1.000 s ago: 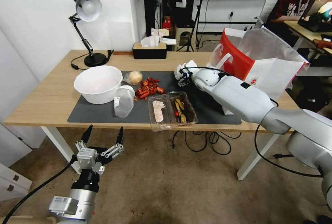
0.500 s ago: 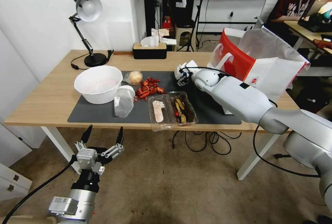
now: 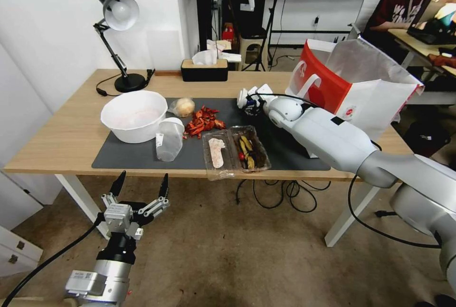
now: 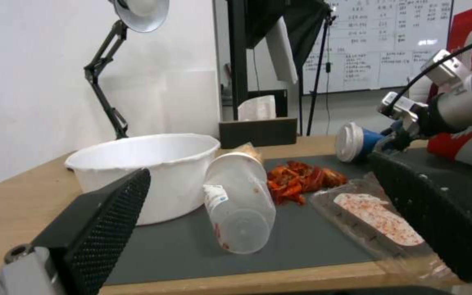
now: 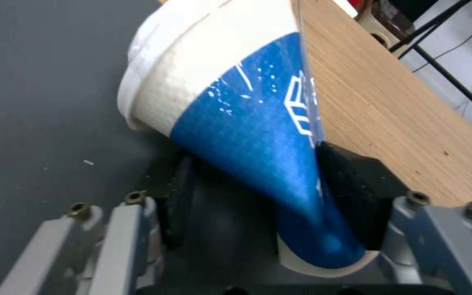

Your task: Pick up the trash from the table and place it into the takeout bag.

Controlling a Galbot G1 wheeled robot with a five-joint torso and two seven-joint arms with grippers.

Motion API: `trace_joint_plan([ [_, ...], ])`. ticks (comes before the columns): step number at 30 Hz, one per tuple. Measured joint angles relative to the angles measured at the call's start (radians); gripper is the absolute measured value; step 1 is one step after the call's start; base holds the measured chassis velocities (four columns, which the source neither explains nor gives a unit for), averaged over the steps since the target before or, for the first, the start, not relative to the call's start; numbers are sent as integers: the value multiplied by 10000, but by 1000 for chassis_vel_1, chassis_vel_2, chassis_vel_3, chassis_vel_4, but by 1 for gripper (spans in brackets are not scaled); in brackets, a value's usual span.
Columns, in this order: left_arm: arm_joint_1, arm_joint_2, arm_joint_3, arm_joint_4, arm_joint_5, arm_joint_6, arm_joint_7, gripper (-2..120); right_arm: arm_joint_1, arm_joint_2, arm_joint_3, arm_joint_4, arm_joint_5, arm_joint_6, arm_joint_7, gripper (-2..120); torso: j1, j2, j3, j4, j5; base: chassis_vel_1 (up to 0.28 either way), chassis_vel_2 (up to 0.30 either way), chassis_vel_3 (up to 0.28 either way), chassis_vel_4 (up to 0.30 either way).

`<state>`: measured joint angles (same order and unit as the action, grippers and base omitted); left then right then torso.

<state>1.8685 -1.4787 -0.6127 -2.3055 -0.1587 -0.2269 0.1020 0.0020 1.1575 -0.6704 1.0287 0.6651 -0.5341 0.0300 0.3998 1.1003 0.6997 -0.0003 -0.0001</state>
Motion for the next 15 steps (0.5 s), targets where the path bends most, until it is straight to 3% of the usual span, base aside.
trace_joint_plan([
  [15, 26, -77, 8, -52, 45, -4, -6, 100, -142, -142, 93, 339, 138, 63, 170, 22, 3, -3, 3, 3, 2, 0, 0, 0, 0],
])
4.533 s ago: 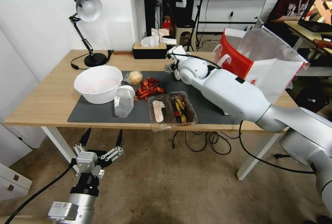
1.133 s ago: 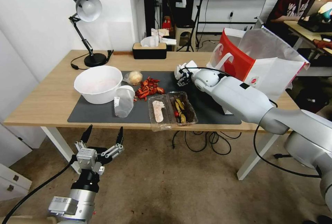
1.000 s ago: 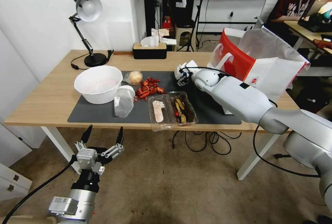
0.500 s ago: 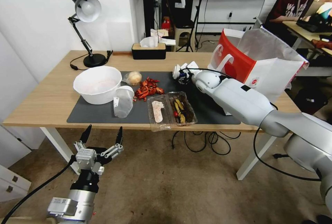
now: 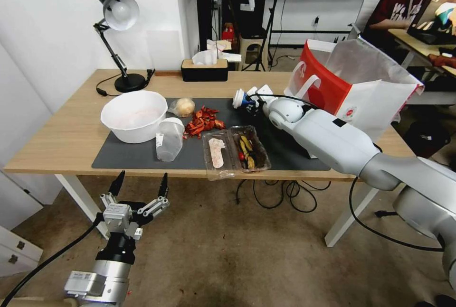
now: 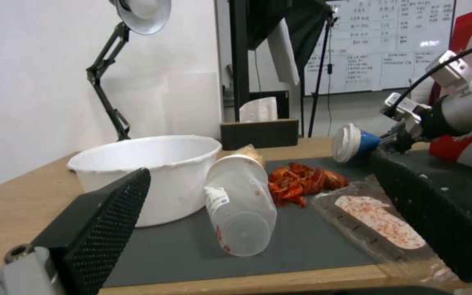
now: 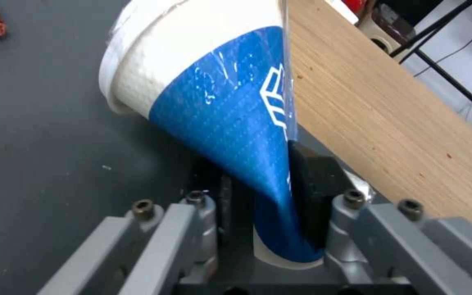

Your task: Pick up the trash from the table and place it into the takeout bag.

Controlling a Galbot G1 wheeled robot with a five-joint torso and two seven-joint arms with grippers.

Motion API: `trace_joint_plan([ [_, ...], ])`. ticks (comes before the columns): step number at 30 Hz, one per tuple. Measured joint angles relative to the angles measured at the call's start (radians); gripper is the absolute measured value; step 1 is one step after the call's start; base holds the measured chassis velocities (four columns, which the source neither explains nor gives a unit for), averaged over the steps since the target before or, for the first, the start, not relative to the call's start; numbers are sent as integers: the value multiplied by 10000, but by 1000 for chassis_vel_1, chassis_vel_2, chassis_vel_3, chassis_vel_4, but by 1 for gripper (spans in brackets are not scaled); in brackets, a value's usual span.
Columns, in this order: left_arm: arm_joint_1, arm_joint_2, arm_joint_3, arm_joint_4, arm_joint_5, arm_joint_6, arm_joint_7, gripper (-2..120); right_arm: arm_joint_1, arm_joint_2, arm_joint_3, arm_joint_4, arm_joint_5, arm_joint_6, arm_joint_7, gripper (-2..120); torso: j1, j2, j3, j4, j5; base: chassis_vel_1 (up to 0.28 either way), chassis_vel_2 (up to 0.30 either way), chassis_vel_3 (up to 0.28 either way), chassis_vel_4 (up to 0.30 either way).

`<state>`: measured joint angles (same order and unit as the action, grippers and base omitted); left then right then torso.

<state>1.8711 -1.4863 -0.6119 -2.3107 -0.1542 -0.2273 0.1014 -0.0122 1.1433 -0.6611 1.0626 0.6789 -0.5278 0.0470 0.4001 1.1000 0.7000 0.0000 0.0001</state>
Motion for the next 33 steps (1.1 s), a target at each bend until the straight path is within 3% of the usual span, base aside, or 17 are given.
trace_joint_plan([
  [9, 28, -50, 38, -5, 119, -10, 0, 100, -232, -82, 228, 195, 12, 177, 170, 2, 0, -1, 2, 3, 1, 0, 0, 0, 0],
  [17, 34, -49, 39, -13, 126, -12, -4, 100, -572, -160, 822, 666, -324, 543, 613, 0, 3, -6, 8, 4, 6, 0, 0, 0, 0],
  [29, 55, -64, 33, -80, 130, -12, -58, 100, -1526, -1203, 2437, 3706, -518, 1226, 1572, 0, 0, -3, 1, 0, 0, 0, 0, 0, 0],
  [33, 99, -128, 30, -117, 170, -12, -64, 100, -2172, -1756, 3111, 5372, -164, 1728, 1954, 0, -1, 0, -1, 1, -3, 0, 0, 0, 0],
])
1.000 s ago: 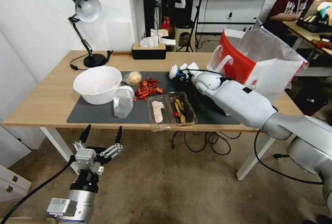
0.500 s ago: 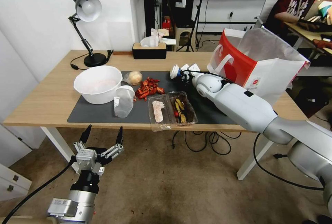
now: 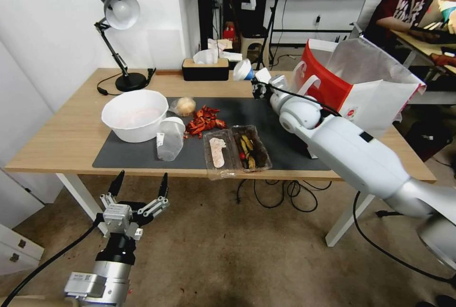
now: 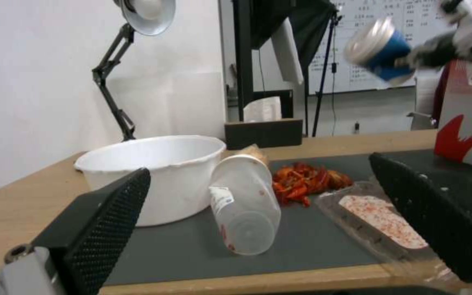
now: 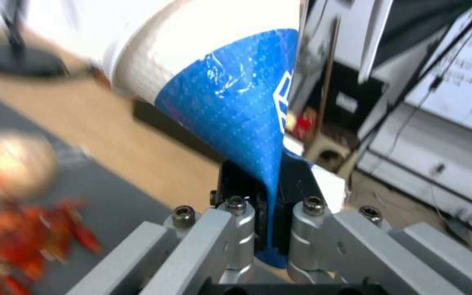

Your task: Pick up the trash from the table and place it into the takeout bag.

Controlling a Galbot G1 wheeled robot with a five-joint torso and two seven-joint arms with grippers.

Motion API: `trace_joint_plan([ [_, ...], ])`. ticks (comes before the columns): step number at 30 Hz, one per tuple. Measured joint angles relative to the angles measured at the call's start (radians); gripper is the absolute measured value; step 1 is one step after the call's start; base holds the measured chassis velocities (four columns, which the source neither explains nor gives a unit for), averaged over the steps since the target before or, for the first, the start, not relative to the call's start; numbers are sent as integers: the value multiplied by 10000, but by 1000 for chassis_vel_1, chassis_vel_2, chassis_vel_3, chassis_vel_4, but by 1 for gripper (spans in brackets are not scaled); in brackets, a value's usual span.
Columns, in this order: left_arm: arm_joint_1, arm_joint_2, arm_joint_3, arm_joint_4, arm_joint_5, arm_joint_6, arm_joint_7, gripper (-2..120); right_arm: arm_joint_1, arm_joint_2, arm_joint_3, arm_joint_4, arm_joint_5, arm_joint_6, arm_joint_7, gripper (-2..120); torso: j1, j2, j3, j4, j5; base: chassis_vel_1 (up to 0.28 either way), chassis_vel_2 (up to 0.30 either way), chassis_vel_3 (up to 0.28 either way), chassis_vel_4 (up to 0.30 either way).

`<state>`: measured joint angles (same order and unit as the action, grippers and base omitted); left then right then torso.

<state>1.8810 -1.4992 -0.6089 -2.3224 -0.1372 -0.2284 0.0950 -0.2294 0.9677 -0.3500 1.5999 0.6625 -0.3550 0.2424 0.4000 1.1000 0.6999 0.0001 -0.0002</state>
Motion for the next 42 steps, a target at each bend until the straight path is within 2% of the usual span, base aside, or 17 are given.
trace_joint_plan([
  [2, 47, -12, -10, -35, 34, 0, -1, 100, -484, -263, 401, 754, 177, 357, 86, 0, -1, 1, 0, 1, 3, 0, 0, 0, 0],
  [4, 59, -18, -16, -45, 41, 0, -4, 100, -609, -327, 499, 912, 205, 456, 90, 0, -1, 1, 0, -1, 3, 0, 0, 0, 0],
  [6, 107, -34, -40, -71, 73, -3, -14, 100, -1304, -671, 1035, 1628, 267, 1081, 87, 0, -1, 1, -1, -3, 4, 0, 0, 0, 0],
  [8, 113, -48, -40, -72, 86, -6, -14, 100, -1513, -752, 1183, 1796, 273, 1261, 70, 0, -1, 1, 0, -2, 3, 0, 0, 0, 0],
  [10, 123, -104, -17, -72, 155, -20, -23, 100, -2160, -942, 1779, 2201, 278, 2158, -304, 0, -1, 1, 0, -2, 3, 0, 0, 0, 0],
  [12, 123, -110, -10, -73, 165, -21, -24, 100, -2225, -956, 1855, 2230, 274, 2301, -377, 0, -2, 1, 0, -2, 3, 0, 0, 0, 0],
  [14, 122, -152, 34, -70, 213, -29, -40, 100, -2883, -1015, 2730, 2498, 205, 3536, -999, 0, -1, 0, 0, -2, 3, 0, 0, 0, 0],
  [16, 120, -158, 40, -68, 218, -31, -44, 100, -3054, -1024, 2977, 2597, 204, 3753, -1098, 0, -1, 1, 0, 0, 2, 0, 0, 0, 0],
  [19, 130, -171, 53, -66, 228, -43, -68, 100, -4024, -1066, 4187, 3264, 216, 4310, -1259, 0, 0, 1, 0, -2, 6, 0, 0, 0, 0],
  [24, 147, -166, 53, -68, 229, -72, -103, 100, -5060, -1217, 5187, 4024, 437, 4589, -1317, 0, -1, 1, 0, -2, 2, 0, 0, 0, 0],
  [28, 172, -168, 76, -93, 229, -103, -120, 100, -6471, -1376, 6620, 4853, 682, 4852, -1405, 0, -1, 1, -1, -2, 4, 0, 0, 0, 0],
  [29, 172, -168, 76, -93, 229, -103, -120, 100, -6471, -1376, 6620, 4853, 682, 4852, -1405, 0, -1, 1, -1, -2, 4, 0, 0, 0, 0],
  [31, 179, -167, 93, -106, 233, -117, -123, 100, -6934, -1419, 7330, 5018, 711, 4904, -1401, 0, -1, 1, -1, -4, 3, 0, 0, 0, 0],
  [37, 216, -163, 130, -148, 249, -169, -124, 100, -7204, -1545, 8240, 4792, 585, 4565, -889, 0, -2, 1, 0, -2, 2, 0, 0, 0, 0],
  [42, 319, -146, 147, -207, 266, -239, -124, 100, -6481, -1882, 8472, 3764, 456, 3479, 296, 0, -1, 0, 1, 0, 3, 0, 0, 0, 0],
])
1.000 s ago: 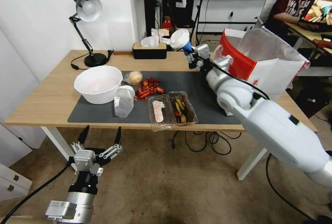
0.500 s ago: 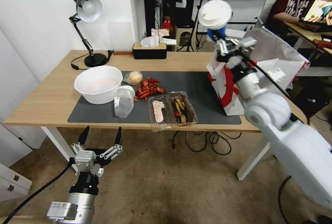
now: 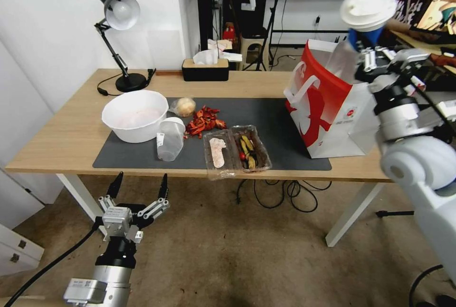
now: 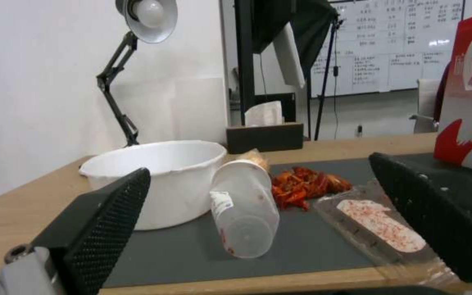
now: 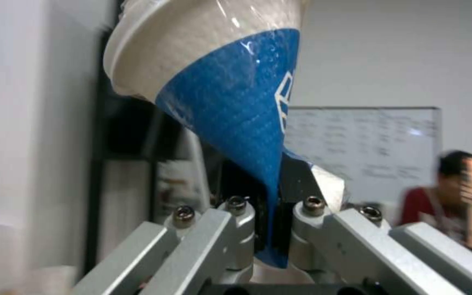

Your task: Pick up the trash from the table and place it into the takeout bag.

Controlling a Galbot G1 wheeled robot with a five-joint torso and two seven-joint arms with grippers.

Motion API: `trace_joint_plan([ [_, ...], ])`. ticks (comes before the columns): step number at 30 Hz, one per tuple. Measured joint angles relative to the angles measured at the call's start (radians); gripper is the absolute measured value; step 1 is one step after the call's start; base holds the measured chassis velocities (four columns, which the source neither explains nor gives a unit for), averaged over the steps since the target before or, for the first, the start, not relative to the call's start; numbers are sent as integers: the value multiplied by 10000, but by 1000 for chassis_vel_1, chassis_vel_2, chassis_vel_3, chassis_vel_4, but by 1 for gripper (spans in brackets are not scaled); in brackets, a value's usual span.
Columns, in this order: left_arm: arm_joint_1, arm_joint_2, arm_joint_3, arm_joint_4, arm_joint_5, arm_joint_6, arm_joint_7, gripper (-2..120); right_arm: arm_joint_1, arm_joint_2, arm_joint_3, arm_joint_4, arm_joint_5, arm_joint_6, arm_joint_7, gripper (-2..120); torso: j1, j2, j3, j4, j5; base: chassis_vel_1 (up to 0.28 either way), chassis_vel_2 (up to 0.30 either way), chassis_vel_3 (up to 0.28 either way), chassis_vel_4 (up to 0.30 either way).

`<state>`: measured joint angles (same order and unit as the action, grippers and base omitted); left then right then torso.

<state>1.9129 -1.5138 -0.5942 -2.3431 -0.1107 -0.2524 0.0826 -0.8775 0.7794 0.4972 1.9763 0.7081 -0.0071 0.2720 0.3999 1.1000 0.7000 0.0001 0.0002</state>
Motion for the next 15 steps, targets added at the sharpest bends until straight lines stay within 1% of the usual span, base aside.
trace_joint_plan([
  [1, 19, 8, 2, -27, 1, -7, 0, 100, 271, -89, -36, -305, 3, -402, 320, 0, 2, 0, 0, 0, 0, 0, 0, 0, 0],
  [2, 19, 8, 2, -27, 1, -7, 0, 100, 271, -89, -36, -305, 3, -402, 320, 0, 2, 0, 0, 0, 0, 0, 0, 0, 0],
  [4, 34, 13, 13, -49, 4, -16, 2, 100, 590, -193, -179, -654, 107, -826, 599, 1, 2, -1, 0, 0, 0, 0, 0, 0, 0],
  [5, 37, 11, 20, -56, 8, -18, 6, 100, 645, -216, -232, -712, 123, -922, 617, 5, 2, -1, 0, 0, -1, 0, 0, 0, 0],
  [6, 37, 11, 20, -56, 8, -18, 6, 100, 645, -216, -232, -712, 123, -922, 617, 5, 2, -1, 0, 0, -1, 0, 0, 0, 0],
  [9, 44, 1, 53, -58, 29, -23, 16, 100, 807, -250, -534, -901, 188, -1234, 621, 20, 2, -1, 0, 0, -1, 0, 0, 0, 0],
  [10, 44, 1, 53, -58, 29, -23, 16, 100, 807, -250, -534, -901, 188, -1234, 621, 20, 2, -1, 0, 0, -1, 0, 0, 0, 0],
  [11, 47, 0, 55, -63, 31, -24, 16, 100, 840, -246, -603, -936, 198, -1280, 615, 23, 2, -1, 0, -1, -1, 0, 0, 0, 0],
  [12, 53, 0, 55, -69, 32, -25, 17, 100, 883, -240, -682, -970, 222, -1315, 605, 30, 2, -1, 0, 0, -1, 0, 0, 0, 0],
  [13, 58, 1, 52, -69, 32, -24, 17, 100, 919, -232, -728, -993, 257, -1348, 602, 34, 2, -1, 0, -1, -1, 0, 0, 0, 0],
  [14, 58, 1, 52, -69, 32, -24, 17, 100, 919, -232, -728, -993, 257, -1348, 602, 34, 2, -1, 0, -1, -1, 0, 0, 0, 0],
  [15, 63, 6, 42, -70, 32, -28, 15, 100, 958, -228, -765, -1019, 328, -1398, 600, 38, 3, -1, 0, -1, -2, 0, 0, 0, 0],
])
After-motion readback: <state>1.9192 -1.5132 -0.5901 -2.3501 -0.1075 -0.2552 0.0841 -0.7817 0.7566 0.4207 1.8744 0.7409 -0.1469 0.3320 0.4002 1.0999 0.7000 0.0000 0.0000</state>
